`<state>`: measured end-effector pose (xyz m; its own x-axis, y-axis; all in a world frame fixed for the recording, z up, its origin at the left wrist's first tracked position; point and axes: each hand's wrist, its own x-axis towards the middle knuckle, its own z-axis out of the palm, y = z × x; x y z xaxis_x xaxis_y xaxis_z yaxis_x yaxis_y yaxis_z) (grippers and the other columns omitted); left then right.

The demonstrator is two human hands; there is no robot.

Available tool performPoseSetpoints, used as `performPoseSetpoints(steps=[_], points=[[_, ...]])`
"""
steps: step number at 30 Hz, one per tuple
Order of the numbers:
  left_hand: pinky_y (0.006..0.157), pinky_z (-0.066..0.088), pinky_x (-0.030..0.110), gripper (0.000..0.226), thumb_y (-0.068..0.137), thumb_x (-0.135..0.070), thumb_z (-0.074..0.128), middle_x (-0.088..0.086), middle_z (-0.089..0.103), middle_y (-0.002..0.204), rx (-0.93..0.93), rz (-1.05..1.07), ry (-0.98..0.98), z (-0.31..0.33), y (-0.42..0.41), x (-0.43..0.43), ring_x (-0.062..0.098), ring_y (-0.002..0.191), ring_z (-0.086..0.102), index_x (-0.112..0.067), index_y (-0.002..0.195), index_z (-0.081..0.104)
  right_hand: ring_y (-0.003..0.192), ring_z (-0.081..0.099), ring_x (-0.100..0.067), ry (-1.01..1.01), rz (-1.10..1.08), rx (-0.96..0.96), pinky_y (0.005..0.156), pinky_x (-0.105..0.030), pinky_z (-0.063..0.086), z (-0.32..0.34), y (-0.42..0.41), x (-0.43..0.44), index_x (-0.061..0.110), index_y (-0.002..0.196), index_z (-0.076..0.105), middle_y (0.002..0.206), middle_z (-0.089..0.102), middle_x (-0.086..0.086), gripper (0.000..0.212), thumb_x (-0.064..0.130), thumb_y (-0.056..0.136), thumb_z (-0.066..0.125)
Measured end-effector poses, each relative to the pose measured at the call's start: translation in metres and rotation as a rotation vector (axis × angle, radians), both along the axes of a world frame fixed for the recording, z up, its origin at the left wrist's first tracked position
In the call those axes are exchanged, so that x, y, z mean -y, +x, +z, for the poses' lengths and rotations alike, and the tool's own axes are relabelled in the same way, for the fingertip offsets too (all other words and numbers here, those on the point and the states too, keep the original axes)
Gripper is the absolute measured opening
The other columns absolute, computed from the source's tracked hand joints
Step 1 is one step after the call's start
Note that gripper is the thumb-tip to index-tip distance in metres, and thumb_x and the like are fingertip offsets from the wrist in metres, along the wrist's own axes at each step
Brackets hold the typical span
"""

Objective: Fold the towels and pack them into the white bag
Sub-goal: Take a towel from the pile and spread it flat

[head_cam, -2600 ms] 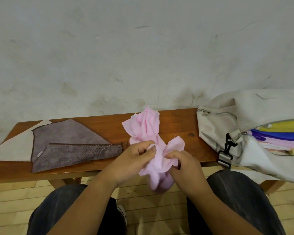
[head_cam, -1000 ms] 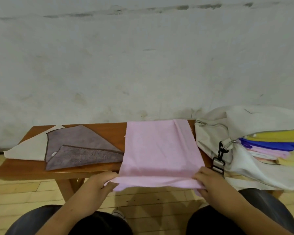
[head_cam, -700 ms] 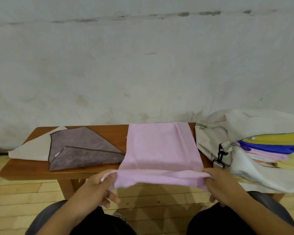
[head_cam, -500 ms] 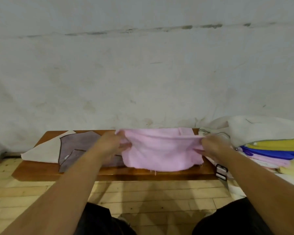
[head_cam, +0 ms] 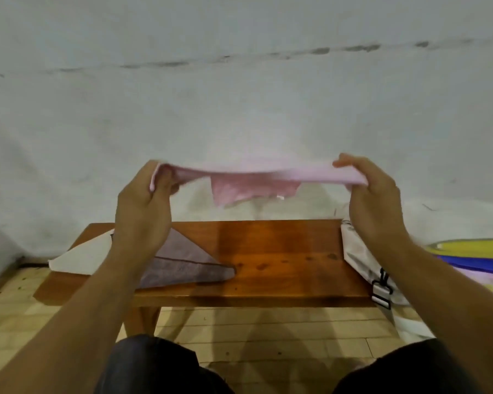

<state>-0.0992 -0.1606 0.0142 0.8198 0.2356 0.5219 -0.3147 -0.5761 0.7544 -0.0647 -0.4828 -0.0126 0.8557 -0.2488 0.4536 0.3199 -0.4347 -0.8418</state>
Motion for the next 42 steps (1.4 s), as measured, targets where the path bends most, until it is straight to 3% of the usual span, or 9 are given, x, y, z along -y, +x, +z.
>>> performPoseSetpoints(steps=[3,7,13,19,24,26,32,37,42], points=[[0.071,0.052,0.025,0.027,0.103,-0.05,0.032,-0.018,0.067,0.09,-0.218,0.04,0.18,-0.048,-0.035,-0.006,0.002,0.084,0.064,-0.042,0.102,0.057,0.111,0.059,-0.006,-0.171,0.053,-0.159,0.083,-0.01,0.044,-0.055,-0.036,0.011,0.034,0.117,0.067,0.121,0.066,0.01,0.05,-0.006,0.099,0.042],[0.066,0.043,0.015,0.016,0.104,-0.034,0.042,-0.025,0.059,0.086,-0.346,0.035,0.227,-0.097,-0.062,-0.004,-0.002,0.082,0.057,-0.04,0.104,0.056,0.088,0.059,-0.005,-0.236,0.057,-0.329,0.065,-0.021,0.05,-0.103,-0.069,0.022,0.036,0.12,0.06,0.107,0.065,0.007,0.049,-0.005,0.097,0.047],[0.073,0.04,0.015,0.016,0.103,-0.032,0.046,-0.017,0.062,0.1,-0.425,0.061,0.144,-0.131,-0.068,-0.004,0.008,0.1,0.058,-0.032,0.105,0.062,0.088,0.061,-0.01,-0.132,-0.027,-0.476,0.066,-0.017,0.041,-0.126,-0.073,0.033,0.016,0.114,0.071,0.094,0.069,0.007,0.027,0.001,0.095,0.061],[0.073,0.043,0.011,0.026,0.106,-0.031,0.04,-0.042,0.062,0.09,-0.485,-0.037,0.006,-0.118,-0.068,0.012,-0.016,0.092,0.056,-0.041,0.095,0.062,0.089,0.065,-0.015,0.107,-0.046,-0.461,0.065,-0.026,0.046,-0.118,-0.079,0.041,0.024,0.095,0.069,0.09,0.074,0.004,0.025,0.0,0.087,0.072],[0.069,0.046,0.019,0.024,0.105,-0.031,0.043,-0.018,0.068,0.077,-0.48,0.021,-0.112,-0.119,-0.061,0.014,0.01,0.084,0.062,-0.038,0.088,0.06,0.087,0.066,-0.011,0.162,0.006,-0.495,0.068,-0.025,0.048,-0.11,-0.082,0.046,0.021,0.093,0.069,0.077,0.074,0.007,0.019,0.003,0.089,0.072],[0.071,0.048,0.024,0.024,0.105,-0.034,0.043,-0.023,0.068,0.081,-0.504,0.0,-0.096,-0.12,-0.06,0.009,0.012,0.085,0.063,-0.038,0.091,0.062,0.088,0.068,-0.01,0.127,0.06,-0.523,0.069,-0.023,0.049,-0.109,-0.083,0.051,0.016,0.092,0.072,0.081,0.075,0.012,0.012,0.005,0.091,0.07],[0.071,0.047,0.017,0.024,0.105,-0.034,0.043,-0.017,0.071,0.084,-0.614,-0.083,0.034,-0.123,-0.063,0.0,0.003,0.087,0.064,-0.043,0.095,0.062,0.099,0.071,-0.006,0.087,0.292,-0.549,0.08,-0.014,0.055,-0.121,-0.084,0.064,0.0,0.065,0.074,0.099,0.079,0.008,0.033,-0.025,0.08,0.06],[0.07,0.042,0.012,0.025,0.105,-0.033,0.044,-0.018,0.068,0.076,-0.636,-0.063,0.052,-0.124,-0.067,0.004,0.004,0.08,0.062,-0.045,0.089,0.059,0.103,0.063,0.015,-0.189,0.226,-0.466,0.083,-0.004,0.047,-0.125,-0.092,0.065,0.041,0.116,0.072,0.107,0.071,0.033,0.036,0.012,0.1,0.06],[0.084,0.045,0.03,0.016,0.104,-0.039,0.044,-0.006,0.066,0.102,-0.628,-0.074,-0.113,-0.128,-0.052,0.006,0.014,0.097,0.059,-0.035,0.104,0.059,0.088,0.062,0.004,-0.27,0.133,-0.455,0.068,-0.019,0.045,-0.122,-0.088,0.055,0.051,0.099,0.061,0.09,0.067,0.034,0.025,0.03,0.104,0.048]])
